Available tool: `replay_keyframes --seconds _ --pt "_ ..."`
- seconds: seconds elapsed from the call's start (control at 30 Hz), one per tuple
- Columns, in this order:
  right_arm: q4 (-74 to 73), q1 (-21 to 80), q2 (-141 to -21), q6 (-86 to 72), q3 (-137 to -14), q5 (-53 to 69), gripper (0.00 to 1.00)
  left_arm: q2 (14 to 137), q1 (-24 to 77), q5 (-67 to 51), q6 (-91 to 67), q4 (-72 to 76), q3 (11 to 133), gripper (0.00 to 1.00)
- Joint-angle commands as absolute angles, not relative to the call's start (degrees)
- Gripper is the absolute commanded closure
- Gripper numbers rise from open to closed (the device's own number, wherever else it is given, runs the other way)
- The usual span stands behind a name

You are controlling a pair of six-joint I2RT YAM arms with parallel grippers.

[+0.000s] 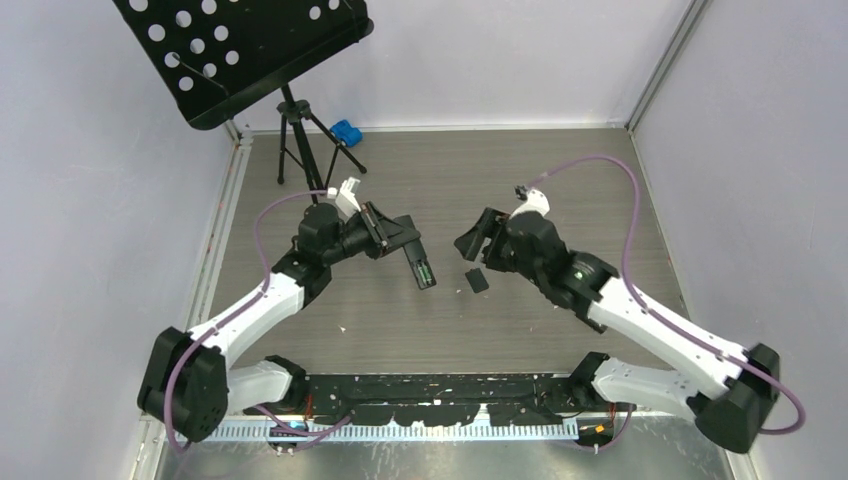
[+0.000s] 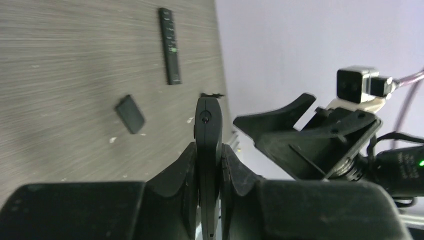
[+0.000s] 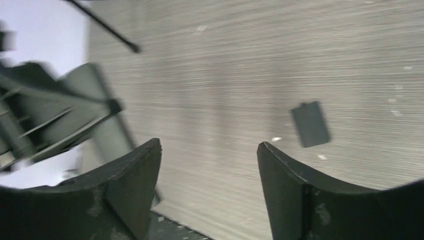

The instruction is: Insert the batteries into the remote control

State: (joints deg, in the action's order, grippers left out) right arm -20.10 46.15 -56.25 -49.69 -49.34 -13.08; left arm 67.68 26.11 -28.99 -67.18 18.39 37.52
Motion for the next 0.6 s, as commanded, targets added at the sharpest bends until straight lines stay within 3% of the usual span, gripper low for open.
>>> replay_keyframes --seconds 0.0,0.3,0.57 --pt "-33.4 43.3 -67.1 -39.4 -54.5 -15.1 0.20 63.9 25.2 -22.5 -56.1 7.4 37.9 1.00" --pt "-38.3 41.7 -91.9 -26.4 -63.2 -11.1 0.21 59.2 24.8 -23.1 -48.9 7.2 36.9 1.00" --pt "-39.7 40.1 -101.8 -24.3 -67.8 -10.6 0.25 60.0 24.5 -28.6 -46.7 8.7 38.2 1.00"
